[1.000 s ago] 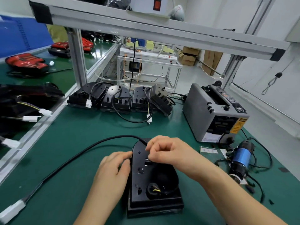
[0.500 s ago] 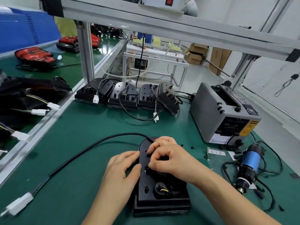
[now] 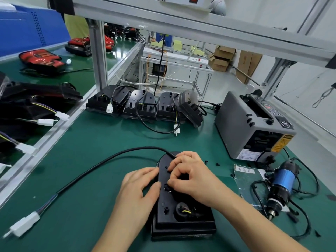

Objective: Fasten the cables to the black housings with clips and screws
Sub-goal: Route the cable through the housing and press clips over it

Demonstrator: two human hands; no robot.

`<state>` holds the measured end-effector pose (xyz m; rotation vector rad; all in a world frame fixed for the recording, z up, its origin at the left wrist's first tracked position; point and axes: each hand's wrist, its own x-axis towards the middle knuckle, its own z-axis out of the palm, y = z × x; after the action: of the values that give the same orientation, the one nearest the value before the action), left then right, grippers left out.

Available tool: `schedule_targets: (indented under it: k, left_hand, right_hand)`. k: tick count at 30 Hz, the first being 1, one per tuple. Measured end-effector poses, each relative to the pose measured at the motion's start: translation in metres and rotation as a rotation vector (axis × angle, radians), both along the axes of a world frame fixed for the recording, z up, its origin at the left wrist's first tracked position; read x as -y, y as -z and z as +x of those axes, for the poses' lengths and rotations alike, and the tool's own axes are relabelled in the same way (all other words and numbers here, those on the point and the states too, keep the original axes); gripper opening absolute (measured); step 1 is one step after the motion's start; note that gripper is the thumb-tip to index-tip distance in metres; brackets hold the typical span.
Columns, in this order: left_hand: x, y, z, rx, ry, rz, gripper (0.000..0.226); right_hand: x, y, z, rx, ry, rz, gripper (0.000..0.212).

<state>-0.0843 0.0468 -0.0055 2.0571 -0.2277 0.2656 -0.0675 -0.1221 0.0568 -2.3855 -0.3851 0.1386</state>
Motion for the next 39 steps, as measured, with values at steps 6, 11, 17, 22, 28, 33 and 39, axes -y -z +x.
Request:
schedule_targets:
  k: [6,11,17,22,28,33,39]
  left_hand:
    - [0.000,0.000,0.001,0.008,-0.003,0.005,0.035]
    - [0.000,-0.001,0.000,-0.002,-0.007,0.006,0.035]
    - [0.003,-0.002,-0.002,0.001,-0.032,0.004,0.036]
    - [0.008,-0.007,-0.004,-0.027,-0.073,0.051,0.045]
    - [0.010,-0.012,-0.006,-0.102,-0.110,0.090,0.043]
    - [0.008,-0.015,-0.009,-0.065,-0.104,0.104,0.035]
    - [-0.007,-0.018,-0.023,0.233,-0.015,0.407,0.060]
  right_hand:
    - [-0.001,0.004,0.001,0.038,0.016,-0.013,0.020]
    - [-0.001,0.006,0.001,0.057,0.020,-0.019,0.021]
    - [-0.002,0.008,0.001,0.091,0.015,-0.043,0.018]
    - [-0.003,0.008,0.001,0.137,0.006,-0.105,0.015]
    - [-0.004,0.009,0.000,0.208,-0.014,-0.186,0.020]
    - [-0.001,0.010,-0.001,0.191,-0.005,-0.139,0.019]
    - [0.018,0.010,-0.007,0.220,0.264,0.054,0.026]
